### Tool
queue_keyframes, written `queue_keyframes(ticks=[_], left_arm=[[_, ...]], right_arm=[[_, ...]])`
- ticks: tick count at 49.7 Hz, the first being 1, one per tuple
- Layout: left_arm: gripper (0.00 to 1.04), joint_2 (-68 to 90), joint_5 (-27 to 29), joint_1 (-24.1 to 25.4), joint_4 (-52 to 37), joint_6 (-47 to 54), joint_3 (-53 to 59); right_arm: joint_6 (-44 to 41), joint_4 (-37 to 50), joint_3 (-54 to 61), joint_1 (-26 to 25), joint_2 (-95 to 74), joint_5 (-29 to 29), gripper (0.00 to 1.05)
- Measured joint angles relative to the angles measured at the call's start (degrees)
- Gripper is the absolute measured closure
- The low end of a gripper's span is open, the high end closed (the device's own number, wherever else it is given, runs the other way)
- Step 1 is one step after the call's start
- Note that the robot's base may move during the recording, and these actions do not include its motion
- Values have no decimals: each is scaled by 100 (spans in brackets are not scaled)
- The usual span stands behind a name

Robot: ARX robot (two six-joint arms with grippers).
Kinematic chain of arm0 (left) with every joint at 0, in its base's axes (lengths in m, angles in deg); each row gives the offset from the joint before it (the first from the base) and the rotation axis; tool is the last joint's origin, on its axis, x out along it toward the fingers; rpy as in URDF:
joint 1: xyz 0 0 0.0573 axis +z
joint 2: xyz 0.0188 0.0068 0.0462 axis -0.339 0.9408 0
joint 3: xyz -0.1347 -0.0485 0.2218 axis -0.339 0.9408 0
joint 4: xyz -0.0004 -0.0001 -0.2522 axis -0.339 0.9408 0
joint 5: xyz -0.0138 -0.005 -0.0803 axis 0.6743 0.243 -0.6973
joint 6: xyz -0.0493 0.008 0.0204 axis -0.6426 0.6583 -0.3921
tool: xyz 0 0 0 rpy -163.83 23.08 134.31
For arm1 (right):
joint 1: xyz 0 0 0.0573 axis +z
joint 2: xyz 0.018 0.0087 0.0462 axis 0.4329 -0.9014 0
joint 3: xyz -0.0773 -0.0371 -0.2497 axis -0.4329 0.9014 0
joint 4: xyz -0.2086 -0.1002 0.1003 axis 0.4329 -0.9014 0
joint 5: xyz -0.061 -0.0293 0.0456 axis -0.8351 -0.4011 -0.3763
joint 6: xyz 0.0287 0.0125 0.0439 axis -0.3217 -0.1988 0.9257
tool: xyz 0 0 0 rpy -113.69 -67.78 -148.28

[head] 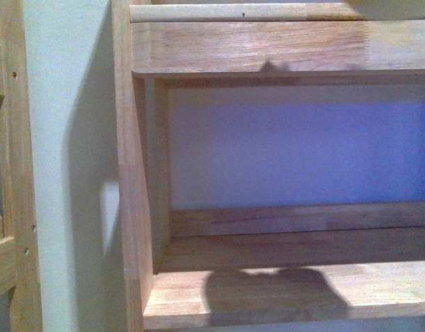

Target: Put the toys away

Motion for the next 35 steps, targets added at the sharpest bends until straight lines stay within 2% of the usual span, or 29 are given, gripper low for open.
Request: queue_keyframes(ticks=[7,11,15,16,20,25,35], left_arm=[[6,0,-2,0,0,0,0],[6,0,0,0,0,0,0],[6,0,0,0,0,0,0],[6,0,0,0,0,0,0],[6,0,0,0,0,0,0],[6,0,0,0,0,0,0],[6,0,0,0,0,0,0]], right_arm=[[-267,-304,-977,-66,-437,227,85],[-269,-518,-1486,-284,-660,529,85],[-201,-608,-1976,-730,-938,994,85],[-105,-621,-2234,-990,-1104,1217,85],[72,-640,-2721,-1467,-1464,1537,85],[251,-584,-3281,-1888,-2004,1690,85],[691,-448,-4321,-2208,-3235,1731,85]])
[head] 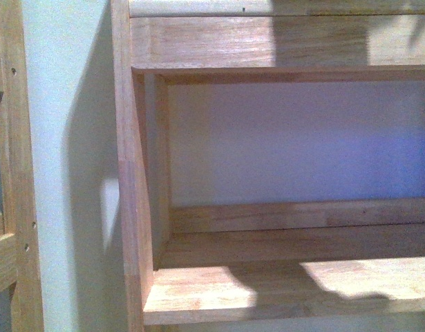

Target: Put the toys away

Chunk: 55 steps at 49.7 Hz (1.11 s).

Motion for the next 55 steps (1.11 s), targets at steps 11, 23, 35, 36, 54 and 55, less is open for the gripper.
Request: queue_keyframes(ticks=[11,23,35,36,54,55], left_arm=[[6,0,0,0,0,0,0],[6,0,0,0,0,0,0],[6,0,0,0,0,0,0],[6,0,0,0,0,0,0],[6,0,0,0,0,0,0],[6,0,0,0,0,0,0]], right_arm=[[1464,20,-1150,-229,-1202,11,85],[2804,-190,-1989,-398,-2031,-61,85],[4140,-826,-3008,-752,-2997,632,85],[4232,-879,-3088,-772,-3069,728,85],[5858,-1449,-4406,-688,-4087,1740,85],[5895,-1469,-4450,-658,-4127,1759,85]])
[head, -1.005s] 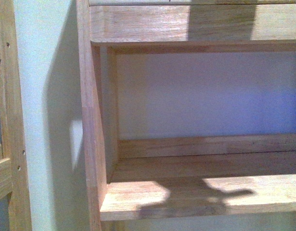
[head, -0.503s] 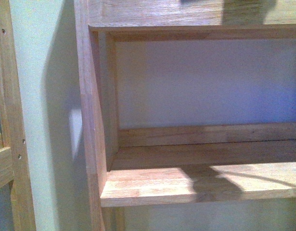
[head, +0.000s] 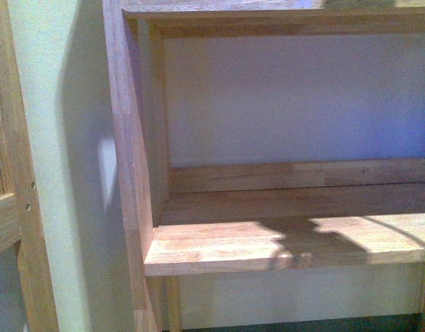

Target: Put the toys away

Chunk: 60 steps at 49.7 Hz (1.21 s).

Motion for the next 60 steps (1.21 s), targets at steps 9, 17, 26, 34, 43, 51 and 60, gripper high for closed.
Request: queue_keyframes(ticks=[9,17,26,34,43,51,60], left_arm=[[6,0,0,0,0,0,0],[6,0,0,0,0,0,0],[6,0,0,0,0,0,0],[6,0,-2,0,0,0,0],[6,0,0,0,0,0,0],[6,0,0,0,0,0,0],[6,0,0,0,0,0,0]], right_arm=[[236,-24,-264,385,-396,57,85],[238,-164,-763,525,-828,85,85],[190,-931,-2072,518,-1541,59,85],[-26,-1231,-2594,538,-1823,52,85],[-466,-1788,-3036,667,-1974,-120,85],[-813,-2319,-3213,796,-1980,-278,85],[-1268,-2743,-3289,826,-1952,-511,57]])
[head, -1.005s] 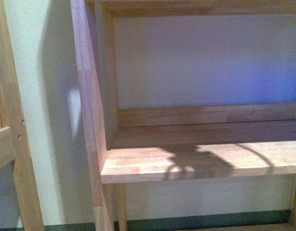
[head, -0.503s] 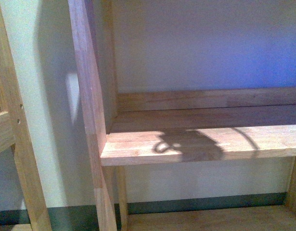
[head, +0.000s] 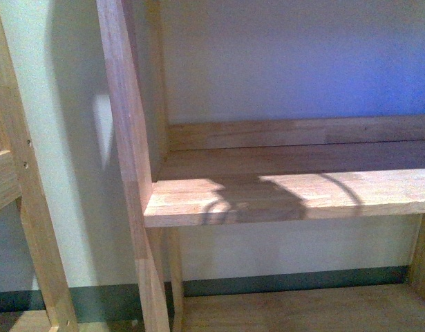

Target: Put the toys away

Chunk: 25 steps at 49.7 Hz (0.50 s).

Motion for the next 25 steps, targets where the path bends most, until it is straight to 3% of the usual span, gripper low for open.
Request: queue_keyframes(ticks=[5,6,7,16,25], left_arm=[[6,0,0,0,0,0,0],[6,0,-2,0,0,0,0],[6,0,-2,0,0,0,0],[6,0,-2,0,0,0,0],[6,0,-2,0,0,0,0]], right_arm=[[-155,17,0,-2,33,-140,44],[-332,39,0,-2,52,-243,36],[-332,39,0,-2,52,-243,36],[-883,142,37,-52,142,-743,1],[-1725,426,476,-181,586,-1408,0]])
